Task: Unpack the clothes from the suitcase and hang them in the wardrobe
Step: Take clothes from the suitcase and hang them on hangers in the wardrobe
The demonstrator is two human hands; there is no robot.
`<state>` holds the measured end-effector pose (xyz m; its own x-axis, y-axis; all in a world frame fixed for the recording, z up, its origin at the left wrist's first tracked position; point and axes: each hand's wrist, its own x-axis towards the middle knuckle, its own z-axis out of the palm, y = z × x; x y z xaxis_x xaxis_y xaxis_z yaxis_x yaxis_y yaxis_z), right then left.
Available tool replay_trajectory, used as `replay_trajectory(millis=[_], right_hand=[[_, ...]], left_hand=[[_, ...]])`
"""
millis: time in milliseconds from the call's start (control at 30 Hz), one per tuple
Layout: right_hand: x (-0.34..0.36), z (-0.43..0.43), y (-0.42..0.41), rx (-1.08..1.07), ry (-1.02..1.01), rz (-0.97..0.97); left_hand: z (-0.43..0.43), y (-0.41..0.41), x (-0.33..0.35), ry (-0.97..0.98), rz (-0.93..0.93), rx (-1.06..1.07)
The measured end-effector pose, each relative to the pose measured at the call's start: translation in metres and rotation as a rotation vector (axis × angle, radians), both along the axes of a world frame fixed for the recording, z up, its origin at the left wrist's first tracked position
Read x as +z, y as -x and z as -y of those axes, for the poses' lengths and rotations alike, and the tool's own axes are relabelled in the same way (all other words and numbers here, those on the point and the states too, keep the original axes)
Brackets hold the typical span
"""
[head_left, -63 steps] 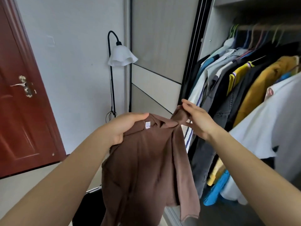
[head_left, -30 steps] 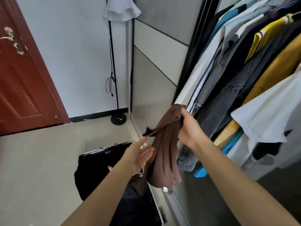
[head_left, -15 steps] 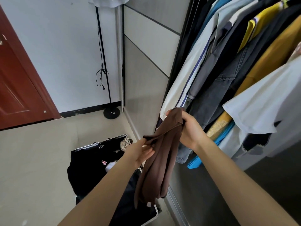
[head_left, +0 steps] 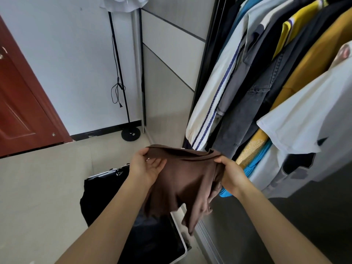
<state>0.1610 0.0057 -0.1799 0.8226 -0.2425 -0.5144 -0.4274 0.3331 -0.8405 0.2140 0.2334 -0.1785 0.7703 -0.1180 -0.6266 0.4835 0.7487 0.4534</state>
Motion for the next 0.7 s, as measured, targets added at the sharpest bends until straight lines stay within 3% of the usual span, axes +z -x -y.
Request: replay_trajectory(millis=[133, 267, 333, 433, 500, 700], right_hand=[[0.001, -0.002, 0.001, 0.083, 0.043, 0.012], [0.009, -0.007, 0.002, 0.303, -0.050, 0.094], [0.017, -0.012, 0.005, 0.429, 0.010, 0.078], [0.026, -0.024, 0.007, 0.596, 0.287, 0.039], [0.024, -0.028, 0.006, 0.563, 0.515, 0.050], [0.015, -0.023, 0.004, 0.674, 1.206, -0.054]], left_hand=[[0.014, 0.001, 0.011, -0.089, 0.038, -0.101], [0.032, 0.003, 0.027, -0.220, 0.123, -0.137], [0.036, 0.004, 0.031, -0.300, 0.162, -0.143], [0.038, 0.006, 0.031, -0.427, 0.245, -0.159], [0.037, 0.009, 0.033, -0.472, 0.300, -0.154], [0.027, 0.014, 0.034, -0.380, 0.341, -0.228]])
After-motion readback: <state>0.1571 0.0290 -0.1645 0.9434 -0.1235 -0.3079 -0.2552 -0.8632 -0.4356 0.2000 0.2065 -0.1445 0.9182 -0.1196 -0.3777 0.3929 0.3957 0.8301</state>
